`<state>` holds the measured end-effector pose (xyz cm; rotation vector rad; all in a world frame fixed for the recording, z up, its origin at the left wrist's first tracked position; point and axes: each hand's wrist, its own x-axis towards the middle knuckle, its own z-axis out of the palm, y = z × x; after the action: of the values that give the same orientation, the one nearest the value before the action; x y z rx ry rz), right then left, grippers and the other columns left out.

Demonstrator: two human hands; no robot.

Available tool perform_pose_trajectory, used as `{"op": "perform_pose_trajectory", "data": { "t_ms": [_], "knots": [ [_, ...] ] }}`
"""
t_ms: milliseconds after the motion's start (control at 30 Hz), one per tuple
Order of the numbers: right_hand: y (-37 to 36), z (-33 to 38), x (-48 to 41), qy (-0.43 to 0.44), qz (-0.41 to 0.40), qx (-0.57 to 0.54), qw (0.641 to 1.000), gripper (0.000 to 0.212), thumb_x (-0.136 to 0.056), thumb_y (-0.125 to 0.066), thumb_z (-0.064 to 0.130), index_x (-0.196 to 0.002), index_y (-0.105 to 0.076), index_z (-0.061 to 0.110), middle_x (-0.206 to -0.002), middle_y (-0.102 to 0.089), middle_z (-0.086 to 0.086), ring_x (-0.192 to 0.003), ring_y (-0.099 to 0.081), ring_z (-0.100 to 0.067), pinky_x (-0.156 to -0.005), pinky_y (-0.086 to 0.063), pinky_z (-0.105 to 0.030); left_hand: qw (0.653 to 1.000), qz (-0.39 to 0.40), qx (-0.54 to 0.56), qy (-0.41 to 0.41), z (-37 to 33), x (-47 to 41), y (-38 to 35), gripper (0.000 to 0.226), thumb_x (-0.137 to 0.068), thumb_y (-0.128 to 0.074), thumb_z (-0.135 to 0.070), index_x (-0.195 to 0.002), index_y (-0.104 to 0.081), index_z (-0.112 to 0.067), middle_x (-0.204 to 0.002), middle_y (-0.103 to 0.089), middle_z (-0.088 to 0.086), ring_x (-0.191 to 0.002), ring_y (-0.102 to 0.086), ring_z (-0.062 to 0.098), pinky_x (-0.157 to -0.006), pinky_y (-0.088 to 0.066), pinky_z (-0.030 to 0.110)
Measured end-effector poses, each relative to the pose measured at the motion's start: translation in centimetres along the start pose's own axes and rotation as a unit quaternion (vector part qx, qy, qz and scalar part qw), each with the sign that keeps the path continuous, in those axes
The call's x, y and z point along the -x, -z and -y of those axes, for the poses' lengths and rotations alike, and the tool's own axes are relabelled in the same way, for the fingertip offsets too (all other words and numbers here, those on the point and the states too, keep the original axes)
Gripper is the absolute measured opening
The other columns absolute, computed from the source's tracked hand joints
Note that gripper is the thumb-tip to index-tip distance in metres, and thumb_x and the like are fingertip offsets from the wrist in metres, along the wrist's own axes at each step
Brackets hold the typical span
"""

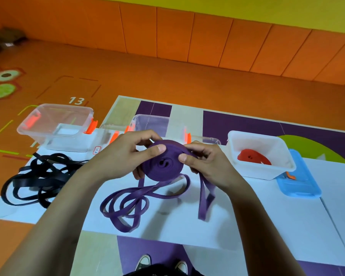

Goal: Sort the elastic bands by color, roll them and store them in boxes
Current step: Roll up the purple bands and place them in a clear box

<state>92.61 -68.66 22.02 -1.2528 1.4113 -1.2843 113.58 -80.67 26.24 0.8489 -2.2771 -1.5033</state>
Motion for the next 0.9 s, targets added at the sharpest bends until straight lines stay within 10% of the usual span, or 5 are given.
{"op": "perform_pose_trajectory", "data": {
  "t_ms": [567,733,900],
  "knots": [
    [-1.0,-1.0,-0.8,-0.026,-0.062,-0.047,0.997,0.018,-0.104,-0.056,0.024,-0.094,-0.069,0.016,-0.073,-0.062,-0.003,-0.063,-0.058,-0.017,-0.062,-0.048,-0.023,0.945,-0.117,0.303,0.044,1.1,-0.6,-3.8,0.016,-0.11,-0.035,-0.023,-0.105,-0.048,-0.017,-0.107,-0.076,0.009,-0.081,-0.074,0.048,-0.075,-0.063,0.051],
    [-0.6,-1.0,-0.6,-0.02,-0.007,0.016,1.0,0.031,-0.106,-0.054,0.024,-0.085,-0.068,0.041,-0.069,-0.047,-0.005,-0.065,-0.046,-0.017,-0.064,-0.043,-0.025,0.986,-0.098,0.118,0.065,1.1,0.2,-1.1,0.031,-0.108,-0.041,-0.028,-0.105,-0.05,0.001,-0.084,-0.064,0.016,-0.058,-0.067,0.034,-0.051,-0.051,0.037],
    [-0.4,-0.6,-1.2,-0.029,0.068,0.027,0.997,0.015,-0.104,-0.058,0.026,-0.105,-0.073,0.025,-0.072,-0.044,-0.012,-0.064,-0.042,-0.016,-0.064,-0.04,-0.028,0.999,-0.049,-0.003,0.013,0.3,0.0,1.3,0.029,-0.093,-0.06,-0.046,-0.108,-0.065,-0.022,-0.09,-0.071,0.004,-0.053,-0.066,0.035,-0.048,-0.055,0.037]
  ]
}}
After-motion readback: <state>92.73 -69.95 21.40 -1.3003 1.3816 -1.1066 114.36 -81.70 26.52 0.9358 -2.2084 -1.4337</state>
